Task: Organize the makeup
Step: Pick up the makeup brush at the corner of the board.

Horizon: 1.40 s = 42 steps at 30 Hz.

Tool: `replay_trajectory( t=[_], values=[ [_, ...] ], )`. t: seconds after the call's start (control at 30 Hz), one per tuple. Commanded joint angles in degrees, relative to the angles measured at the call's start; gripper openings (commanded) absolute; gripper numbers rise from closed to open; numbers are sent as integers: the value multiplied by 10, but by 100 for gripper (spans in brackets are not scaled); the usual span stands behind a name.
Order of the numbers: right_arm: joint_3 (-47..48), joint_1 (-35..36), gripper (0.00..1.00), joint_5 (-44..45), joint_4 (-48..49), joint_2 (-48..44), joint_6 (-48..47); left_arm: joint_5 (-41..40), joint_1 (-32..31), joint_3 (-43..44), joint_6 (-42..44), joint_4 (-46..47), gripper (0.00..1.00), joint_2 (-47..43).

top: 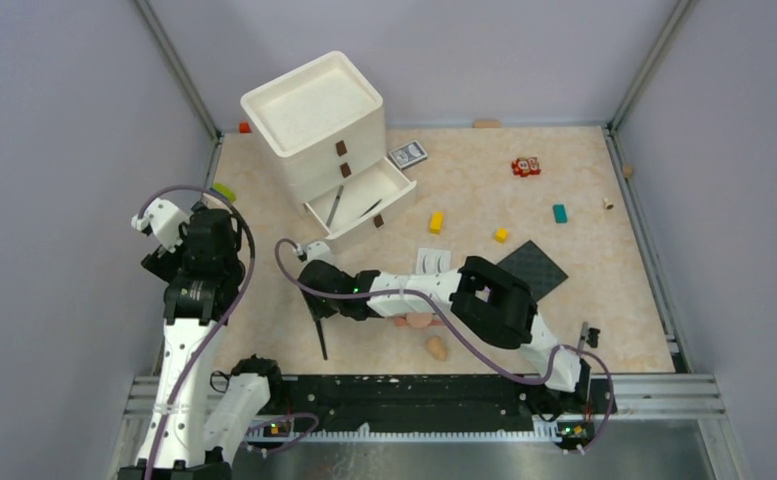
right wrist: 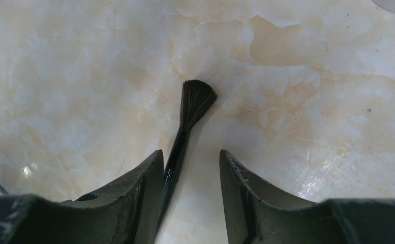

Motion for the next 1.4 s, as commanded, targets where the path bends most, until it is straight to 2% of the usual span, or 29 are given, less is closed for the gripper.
replay_trajectory(
  t=[0.0, 0.27, 0.5, 0.6, 0.7, 1.0, 1.13, 1.23, 1.37],
  values=[
    [42, 19, 43, 60, -26, 21, -26, -46, 2, 22, -29, -13, 99, -3],
    [80, 45, 39, 108, -66, 55, -57, -64, 3, 27, -50, -32, 99, -3],
    [87, 48, 20, 168, -108, 58, -48, -65, 3, 27, -49, -31, 99, -6],
    [49, 34, 11, 180, -101, 31, -28, -61, 3, 25, -47, -28, 99, -4],
    [-30, 7, 0, 161, -69, -23, 4, -57, 3, 24, -44, -24, 99, -4],
    [-273, -70, 0, 111, 158, -229, 64, -33, 3, 20, -22, -6, 99, -3],
    [-332, -83, 0, 219, 217, -304, 116, -19, 3, 15, -7, 6, 99, -1],
    [-339, -94, 0, 320, 246, -333, 149, -10, 3, 13, 1, 13, 99, -1],
    [-323, -126, 0, 360, 262, -347, 222, 6, 3, 8, 15, 24, 99, -1]
  ],
)
